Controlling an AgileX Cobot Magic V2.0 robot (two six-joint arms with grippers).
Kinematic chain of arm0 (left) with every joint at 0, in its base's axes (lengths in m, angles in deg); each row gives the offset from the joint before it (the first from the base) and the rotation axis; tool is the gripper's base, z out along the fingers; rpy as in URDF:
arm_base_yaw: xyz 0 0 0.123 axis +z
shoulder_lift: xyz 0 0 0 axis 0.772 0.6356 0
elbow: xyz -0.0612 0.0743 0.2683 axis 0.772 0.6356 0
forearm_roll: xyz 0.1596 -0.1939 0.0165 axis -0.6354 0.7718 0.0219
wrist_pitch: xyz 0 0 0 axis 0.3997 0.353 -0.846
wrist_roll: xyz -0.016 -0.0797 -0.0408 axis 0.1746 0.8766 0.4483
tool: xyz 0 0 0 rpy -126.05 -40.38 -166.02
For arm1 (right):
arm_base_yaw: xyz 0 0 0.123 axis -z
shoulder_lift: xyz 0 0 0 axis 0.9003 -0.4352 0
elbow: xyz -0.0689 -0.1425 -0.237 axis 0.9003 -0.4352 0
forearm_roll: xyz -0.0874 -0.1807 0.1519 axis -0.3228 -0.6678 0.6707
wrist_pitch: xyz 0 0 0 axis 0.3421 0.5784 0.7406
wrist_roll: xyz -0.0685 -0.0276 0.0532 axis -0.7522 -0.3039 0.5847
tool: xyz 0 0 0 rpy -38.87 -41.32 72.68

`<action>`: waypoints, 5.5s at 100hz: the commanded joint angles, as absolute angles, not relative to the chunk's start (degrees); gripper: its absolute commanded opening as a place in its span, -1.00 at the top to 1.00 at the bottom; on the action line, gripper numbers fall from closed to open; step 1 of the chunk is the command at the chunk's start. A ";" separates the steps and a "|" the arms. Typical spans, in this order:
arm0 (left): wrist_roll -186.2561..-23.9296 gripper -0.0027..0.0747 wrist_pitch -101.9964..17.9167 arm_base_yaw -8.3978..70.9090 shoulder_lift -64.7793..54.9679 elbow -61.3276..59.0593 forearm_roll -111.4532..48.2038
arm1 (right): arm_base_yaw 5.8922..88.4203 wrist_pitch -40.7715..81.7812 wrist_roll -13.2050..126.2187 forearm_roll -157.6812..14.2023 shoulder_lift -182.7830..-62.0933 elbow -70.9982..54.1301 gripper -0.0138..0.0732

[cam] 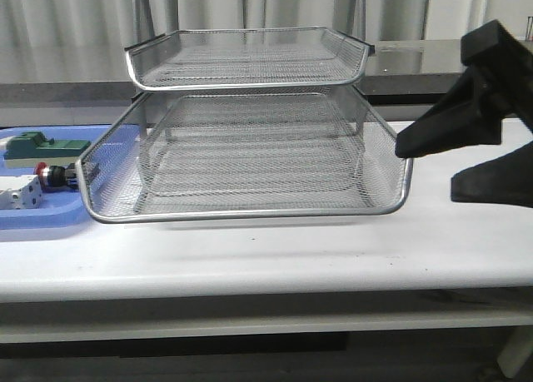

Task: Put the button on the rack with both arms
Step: 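Pull the middle wire tray toward the robot with the right gripper, then release the tray and withdraw the right gripper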

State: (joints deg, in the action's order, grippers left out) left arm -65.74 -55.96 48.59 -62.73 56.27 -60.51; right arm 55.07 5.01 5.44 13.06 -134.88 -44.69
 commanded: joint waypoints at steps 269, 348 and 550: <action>-65.29 0.98 -60.66 48.62 -64.64 59.00 -60.19 | 55.49 -23.24 79.93 -90.38 -88.71 -28.81 -0.14; -65.29 0.98 -60.66 48.62 -64.64 59.00 -60.19 | 55.49 -23.08 79.93 -90.32 -88.71 -28.81 0.84; -89.13 0.14 -10.75 48.62 18.43 -19.65 -53.80 | 55.49 -23.08 79.93 -90.32 -88.71 -28.81 0.84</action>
State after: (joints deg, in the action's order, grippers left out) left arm -86.76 -10.13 48.59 19.19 -16.73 -54.20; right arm 55.53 -26.22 79.89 -89.70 -88.36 -30.84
